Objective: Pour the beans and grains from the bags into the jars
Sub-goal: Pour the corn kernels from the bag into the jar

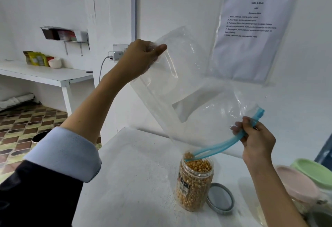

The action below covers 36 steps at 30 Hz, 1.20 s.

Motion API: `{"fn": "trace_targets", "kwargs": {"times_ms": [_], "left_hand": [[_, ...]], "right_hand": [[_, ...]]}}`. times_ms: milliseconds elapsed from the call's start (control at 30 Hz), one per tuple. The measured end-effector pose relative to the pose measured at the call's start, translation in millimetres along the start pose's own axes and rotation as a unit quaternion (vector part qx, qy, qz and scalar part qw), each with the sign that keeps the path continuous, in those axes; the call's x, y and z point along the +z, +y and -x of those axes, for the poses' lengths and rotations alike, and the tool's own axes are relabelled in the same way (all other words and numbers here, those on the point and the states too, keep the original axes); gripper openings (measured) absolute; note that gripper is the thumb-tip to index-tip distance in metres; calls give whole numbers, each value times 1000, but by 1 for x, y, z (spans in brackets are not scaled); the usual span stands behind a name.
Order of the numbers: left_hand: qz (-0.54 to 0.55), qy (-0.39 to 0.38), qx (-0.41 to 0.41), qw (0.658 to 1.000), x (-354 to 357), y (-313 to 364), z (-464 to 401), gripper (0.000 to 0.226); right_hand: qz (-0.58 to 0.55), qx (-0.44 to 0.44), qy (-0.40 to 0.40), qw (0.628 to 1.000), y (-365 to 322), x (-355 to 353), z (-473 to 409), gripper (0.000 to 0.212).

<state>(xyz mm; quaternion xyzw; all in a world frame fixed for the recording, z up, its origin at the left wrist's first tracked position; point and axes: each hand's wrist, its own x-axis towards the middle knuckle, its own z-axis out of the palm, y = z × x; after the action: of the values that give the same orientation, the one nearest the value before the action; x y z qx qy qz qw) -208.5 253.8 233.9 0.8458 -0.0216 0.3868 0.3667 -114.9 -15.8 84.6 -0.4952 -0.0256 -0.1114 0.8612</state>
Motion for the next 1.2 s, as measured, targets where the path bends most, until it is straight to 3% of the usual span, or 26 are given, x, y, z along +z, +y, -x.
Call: {"fn": "trace_targets", "kwargs": {"times_ms": [667,1200], "left_hand": [[-17,-1,17,1000,10,10,-1,49],[-15,18,24,999,6,3,-1,50]], "right_hand": [[8,-16,22,1000,-1,-8,-1,10],[19,2,-12,1000,-2,0,-1,7]]}}
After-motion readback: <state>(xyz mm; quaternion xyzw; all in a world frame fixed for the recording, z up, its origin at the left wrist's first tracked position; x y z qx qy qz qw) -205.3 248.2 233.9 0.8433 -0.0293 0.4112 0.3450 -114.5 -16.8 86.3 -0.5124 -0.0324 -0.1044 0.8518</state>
